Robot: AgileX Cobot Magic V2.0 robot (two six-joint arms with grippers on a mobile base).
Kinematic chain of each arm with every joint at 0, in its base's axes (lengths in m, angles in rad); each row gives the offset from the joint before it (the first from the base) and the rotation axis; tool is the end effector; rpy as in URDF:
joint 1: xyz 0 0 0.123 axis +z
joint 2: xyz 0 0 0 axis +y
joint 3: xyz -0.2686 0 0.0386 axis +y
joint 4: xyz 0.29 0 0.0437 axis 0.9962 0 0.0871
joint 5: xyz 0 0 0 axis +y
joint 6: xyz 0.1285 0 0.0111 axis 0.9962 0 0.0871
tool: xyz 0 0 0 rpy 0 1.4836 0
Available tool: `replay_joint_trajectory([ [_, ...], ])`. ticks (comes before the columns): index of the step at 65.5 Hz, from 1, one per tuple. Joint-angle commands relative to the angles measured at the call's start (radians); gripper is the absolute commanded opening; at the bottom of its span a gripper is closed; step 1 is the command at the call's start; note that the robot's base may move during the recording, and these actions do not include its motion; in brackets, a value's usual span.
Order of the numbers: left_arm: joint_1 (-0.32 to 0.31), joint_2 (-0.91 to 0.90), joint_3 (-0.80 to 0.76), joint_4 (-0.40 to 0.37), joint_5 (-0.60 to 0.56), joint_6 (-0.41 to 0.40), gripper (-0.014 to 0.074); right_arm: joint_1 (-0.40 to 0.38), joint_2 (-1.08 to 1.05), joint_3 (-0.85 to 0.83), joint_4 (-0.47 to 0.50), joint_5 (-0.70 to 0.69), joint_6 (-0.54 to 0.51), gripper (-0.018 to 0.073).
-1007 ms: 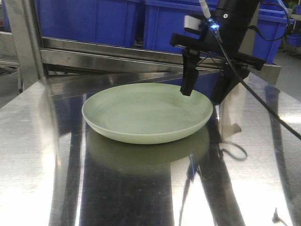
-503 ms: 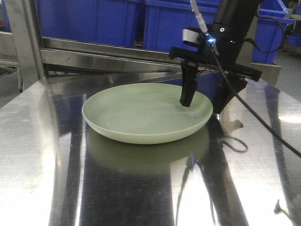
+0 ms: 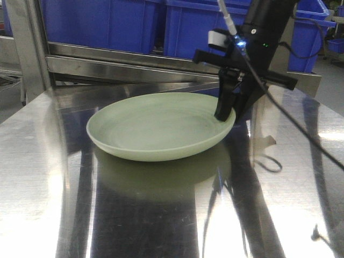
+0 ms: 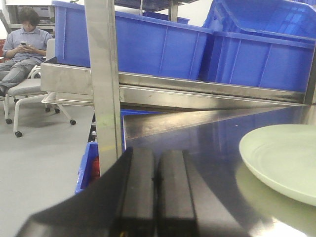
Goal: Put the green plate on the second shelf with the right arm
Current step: 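Lift the green plate off the table with the right gripper, then drive the base away from the table holding the plate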
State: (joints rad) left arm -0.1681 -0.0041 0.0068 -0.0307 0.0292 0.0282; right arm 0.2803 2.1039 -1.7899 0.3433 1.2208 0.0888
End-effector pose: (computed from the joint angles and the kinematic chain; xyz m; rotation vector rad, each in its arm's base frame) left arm 0.1480 -0.0252 0.2104 0.1262 1.5118 -0.1373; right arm 0.4465 0.1710 0.1656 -0.1408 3.0331 0.5307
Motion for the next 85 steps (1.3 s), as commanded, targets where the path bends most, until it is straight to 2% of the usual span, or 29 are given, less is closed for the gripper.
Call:
replay_joint_trajectory([
  [1, -0.003, -0.017, 0.040, -0.003, -0.088, -0.002, 0.0130, -0.021, -0.131, -0.058, -0.066, 0.015, -0.010, 0.0052],
  [13, -0.003, -0.017, 0.040, -0.003, -0.088, -0.002, 0.0130, -0.023, -0.342, -0.057, -0.183, -0.060, -0.009, 0.0052],
  [27, -0.003, -0.017, 0.040, -0.003, -0.088, -0.002, 0.0130, -0.023, -0.597, -0.048, -0.210, -0.129, -0.009, 0.0052],
  [36, -0.003, -0.017, 0.040, -0.003, -0.088, -0.002, 0.0130, -0.023, -0.801, 0.019, -0.237, -0.207, -0.009, 0.0052],
  [47, -0.003, -0.017, 0.040, -0.003, -0.088, -0.002, 0.0130, -0.023, -1.078, 0.240, -0.277, -0.323, -0.009, 0.0052],
  [64, -0.003, -0.017, 0.040, -0.003, -0.088, -0.002, 0.0130, -0.023, -1.567, 0.703, -0.287, -0.652, -0.008, 0.0052],
  [77, -0.003, -0.017, 0.040, -0.003, -0.088, -0.002, 0.0130, -0.023, -1.840, 0.960, -0.343, -0.745, -0.008, 0.0052],
  [85, -0.003, -0.017, 0.040, -0.003, -0.088, -0.002, 0.0130, -0.023, -1.933, 1.060, -0.427, -0.772, -0.008, 0.0052],
])
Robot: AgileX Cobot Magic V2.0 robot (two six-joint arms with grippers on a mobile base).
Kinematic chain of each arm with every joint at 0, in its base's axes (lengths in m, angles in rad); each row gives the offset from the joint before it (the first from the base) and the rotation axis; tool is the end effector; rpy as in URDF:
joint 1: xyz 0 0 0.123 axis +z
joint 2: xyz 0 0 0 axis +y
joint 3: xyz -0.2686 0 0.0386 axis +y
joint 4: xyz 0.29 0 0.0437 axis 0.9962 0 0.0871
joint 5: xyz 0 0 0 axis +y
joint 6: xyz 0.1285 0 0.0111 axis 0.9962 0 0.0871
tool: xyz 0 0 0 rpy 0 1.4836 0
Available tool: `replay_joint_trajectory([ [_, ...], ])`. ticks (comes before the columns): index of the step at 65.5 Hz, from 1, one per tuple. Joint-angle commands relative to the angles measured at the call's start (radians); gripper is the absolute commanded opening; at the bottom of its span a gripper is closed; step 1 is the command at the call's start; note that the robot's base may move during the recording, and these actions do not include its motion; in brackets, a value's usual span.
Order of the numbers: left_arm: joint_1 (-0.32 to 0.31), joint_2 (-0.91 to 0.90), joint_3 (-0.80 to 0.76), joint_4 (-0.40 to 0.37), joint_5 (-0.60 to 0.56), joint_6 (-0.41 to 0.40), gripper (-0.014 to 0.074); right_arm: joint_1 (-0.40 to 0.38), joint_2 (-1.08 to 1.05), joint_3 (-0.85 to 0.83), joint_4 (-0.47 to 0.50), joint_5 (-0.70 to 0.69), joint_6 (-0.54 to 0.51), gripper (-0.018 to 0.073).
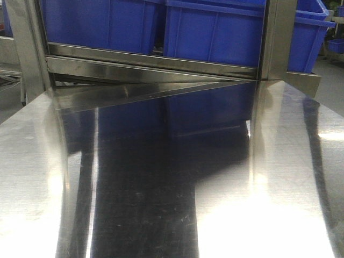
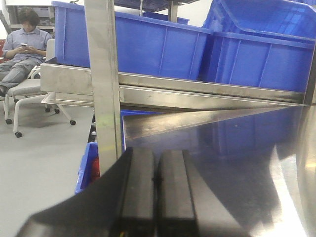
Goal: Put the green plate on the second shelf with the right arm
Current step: 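Drive the base away from the table holding the plate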
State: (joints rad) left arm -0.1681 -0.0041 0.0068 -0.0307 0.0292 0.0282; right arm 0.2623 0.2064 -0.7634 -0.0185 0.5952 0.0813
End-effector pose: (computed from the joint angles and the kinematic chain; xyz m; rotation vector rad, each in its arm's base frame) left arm 0.1480 -0.0252 0.2104 0.1262 1.5118 -0.1373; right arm 0.0939 0.0238 0.4124 -0.1414 1.5205 0.2543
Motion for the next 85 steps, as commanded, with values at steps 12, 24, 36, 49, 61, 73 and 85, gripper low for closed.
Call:
replay_joint_trajectory([
  [12, -0.003, -0.017, 0.040, -0.003, -0.088, -0.002, 0.0130, -0.005, -0.049, 0.115, -0.174, -0.160, 0.000, 0.0052],
  [24, -0.003, -0.017, 0.040, -0.003, -0.088, -0.002, 0.0130, -0.005, -0.049, 0.125, -0.300, -0.185, 0.000, 0.0052],
  [36, -0.003, -0.017, 0.040, -0.003, -0.088, -0.002, 0.0130, -0.005, -0.049, 0.125, -0.299, -0.184, 0.000, 0.0052],
  [49, -0.003, -0.017, 0.040, -0.003, -0.088, -0.002, 0.0130, -0.005, -0.049, 0.125, -0.299, -0.184, 0.000, 0.0052],
  [61, -0.003, -0.017, 0.040, -0.003, -0.088, -0.002, 0.0130, -0.004, -0.049, 0.125, -0.299, -0.184, 0.000, 0.0052],
  [73, -0.003, -0.017, 0.040, -0.003, -0.088, -0.002, 0.0130, -0.004, -0.049, 0.125, -0.299, -0.184, 0.000, 0.0052],
  [85, -0.003, -0.017, 0.040, -0.003, -0.088, -0.002, 0.0130, -0.004, -0.049, 0.125, -0.299, -0.184, 0.000, 0.0052],
])
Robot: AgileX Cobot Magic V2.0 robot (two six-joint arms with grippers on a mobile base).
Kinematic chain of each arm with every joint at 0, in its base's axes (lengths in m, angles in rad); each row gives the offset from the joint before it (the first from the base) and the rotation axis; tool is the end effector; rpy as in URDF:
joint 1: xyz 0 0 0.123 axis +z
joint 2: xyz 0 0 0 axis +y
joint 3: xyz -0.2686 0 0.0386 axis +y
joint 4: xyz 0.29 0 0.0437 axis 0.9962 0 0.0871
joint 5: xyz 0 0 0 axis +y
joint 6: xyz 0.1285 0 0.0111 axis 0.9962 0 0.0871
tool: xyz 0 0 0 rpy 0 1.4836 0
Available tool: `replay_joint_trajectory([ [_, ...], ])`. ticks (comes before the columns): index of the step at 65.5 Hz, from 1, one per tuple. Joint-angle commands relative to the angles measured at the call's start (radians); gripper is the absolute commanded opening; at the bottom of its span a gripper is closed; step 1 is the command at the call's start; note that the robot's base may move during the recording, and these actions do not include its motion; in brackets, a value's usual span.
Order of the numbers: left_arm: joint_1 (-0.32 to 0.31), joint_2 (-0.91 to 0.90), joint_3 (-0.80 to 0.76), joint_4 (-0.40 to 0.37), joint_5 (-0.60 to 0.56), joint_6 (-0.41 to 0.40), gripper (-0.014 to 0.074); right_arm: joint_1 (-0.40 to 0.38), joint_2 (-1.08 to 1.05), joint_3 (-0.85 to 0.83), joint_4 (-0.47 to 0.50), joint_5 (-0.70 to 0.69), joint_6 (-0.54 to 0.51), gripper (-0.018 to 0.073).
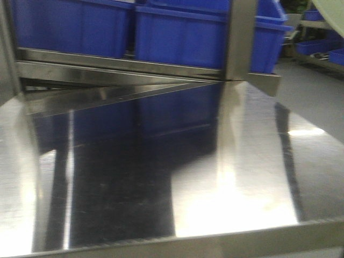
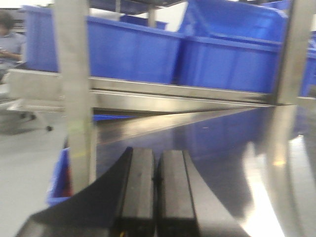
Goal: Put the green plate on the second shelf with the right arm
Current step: 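Drive the base away from the table holding the plate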
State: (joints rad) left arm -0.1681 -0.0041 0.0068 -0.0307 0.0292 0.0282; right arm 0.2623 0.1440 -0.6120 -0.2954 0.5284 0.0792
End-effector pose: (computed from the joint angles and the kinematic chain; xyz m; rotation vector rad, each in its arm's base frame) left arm 0.1480 -0.0252 0.2104 0.1262 1.5118 -0.1373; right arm 0.1076 0.0092 0.3753 -0.2173 1.5100 -0.0449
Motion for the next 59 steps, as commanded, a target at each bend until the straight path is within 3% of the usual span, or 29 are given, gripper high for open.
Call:
replay_joint_trajectory([
  [1, -0.003, -0.017, 0.040, -0.003, -0.088, -0.002, 0.0130, -0.004, 0.014, -0.027, -0.022, -0.118, 0.002, 0.0052],
  [59, -0.003, -0.017, 0.040, -0.003, -0.088, -0.002, 0.0130, -0.003, 0.012, -0.027, -0.022, -0.118, 0.002, 0.0052],
])
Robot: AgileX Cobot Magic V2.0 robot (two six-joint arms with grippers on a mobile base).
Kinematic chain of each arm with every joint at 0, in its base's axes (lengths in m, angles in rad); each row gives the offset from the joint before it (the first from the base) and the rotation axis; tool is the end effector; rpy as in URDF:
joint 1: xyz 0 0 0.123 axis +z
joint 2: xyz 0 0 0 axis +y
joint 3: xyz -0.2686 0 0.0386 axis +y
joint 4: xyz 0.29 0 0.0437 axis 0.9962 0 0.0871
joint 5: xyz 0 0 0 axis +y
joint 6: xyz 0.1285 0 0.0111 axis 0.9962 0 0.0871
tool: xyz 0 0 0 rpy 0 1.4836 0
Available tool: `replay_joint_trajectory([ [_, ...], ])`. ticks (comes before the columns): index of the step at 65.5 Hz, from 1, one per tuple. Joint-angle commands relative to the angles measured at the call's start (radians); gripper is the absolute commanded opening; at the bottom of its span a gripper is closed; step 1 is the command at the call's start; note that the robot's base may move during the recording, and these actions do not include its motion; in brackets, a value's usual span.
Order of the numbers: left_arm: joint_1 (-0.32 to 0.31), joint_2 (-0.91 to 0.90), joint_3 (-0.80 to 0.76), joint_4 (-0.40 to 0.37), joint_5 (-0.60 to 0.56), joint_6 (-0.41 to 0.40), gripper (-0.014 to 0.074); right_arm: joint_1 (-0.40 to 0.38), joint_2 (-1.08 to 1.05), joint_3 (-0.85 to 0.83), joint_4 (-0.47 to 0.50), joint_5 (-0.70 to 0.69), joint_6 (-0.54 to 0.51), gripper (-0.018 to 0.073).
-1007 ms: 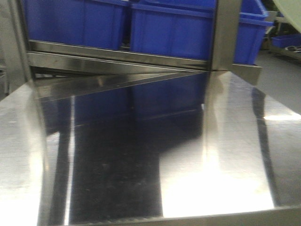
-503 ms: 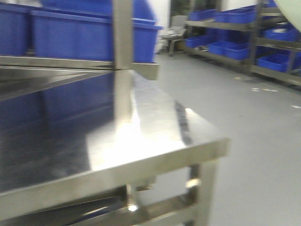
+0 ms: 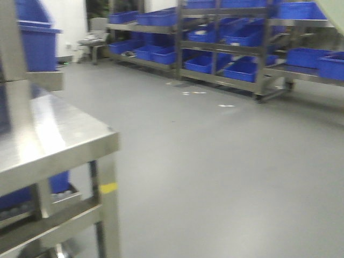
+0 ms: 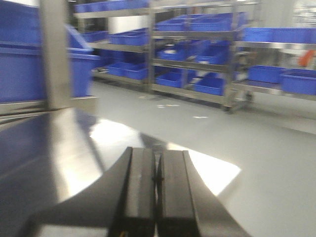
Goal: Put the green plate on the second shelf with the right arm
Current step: 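Drive the base away from the table holding the plate, then drive the base along the shelving toward the blue bin shelf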
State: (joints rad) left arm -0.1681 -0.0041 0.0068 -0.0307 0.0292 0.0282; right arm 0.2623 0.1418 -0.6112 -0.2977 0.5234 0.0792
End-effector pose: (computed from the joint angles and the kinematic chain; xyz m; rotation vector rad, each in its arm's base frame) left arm 0.1480 -0.0252 0.2104 0.1262 1.5118 -0.1373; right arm 0.1071 0.0091 0.3759 -0.2178 1.5034 -0.0463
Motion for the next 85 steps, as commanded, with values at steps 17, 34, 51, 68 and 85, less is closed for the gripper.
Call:
replay_joint_trajectory([
  [17, -0.003, -0.017, 0.040, -0.003, -0.088, -0.002, 0.0130, -0.003, 0.015, -0.027, -0.020, -0.113, 0.002, 0.0052],
  [34, -0.003, -0.017, 0.040, -0.003, -0.088, -0.002, 0.0130, -0.003, 0.015, -0.027, -0.020, -0.113, 0.002, 0.0052],
  [51, -0.003, -0.017, 0.040, -0.003, -0.088, -0.002, 0.0130, -0.003, 0.015, -0.027, -0.020, -0.113, 0.002, 0.0052],
  [68, -0.003, -0.017, 0.040, -0.003, -0.088, -0.002, 0.0130, -0.003, 0.015, -0.027, -0.020, -0.113, 0.002, 0.0052],
  [85, -0.003, -0.017, 0.040, -0.003, -0.088, -0.002, 0.0130, -0.003, 0.015, -0.027, -0.020, -0.113, 0.002, 0.0052],
])
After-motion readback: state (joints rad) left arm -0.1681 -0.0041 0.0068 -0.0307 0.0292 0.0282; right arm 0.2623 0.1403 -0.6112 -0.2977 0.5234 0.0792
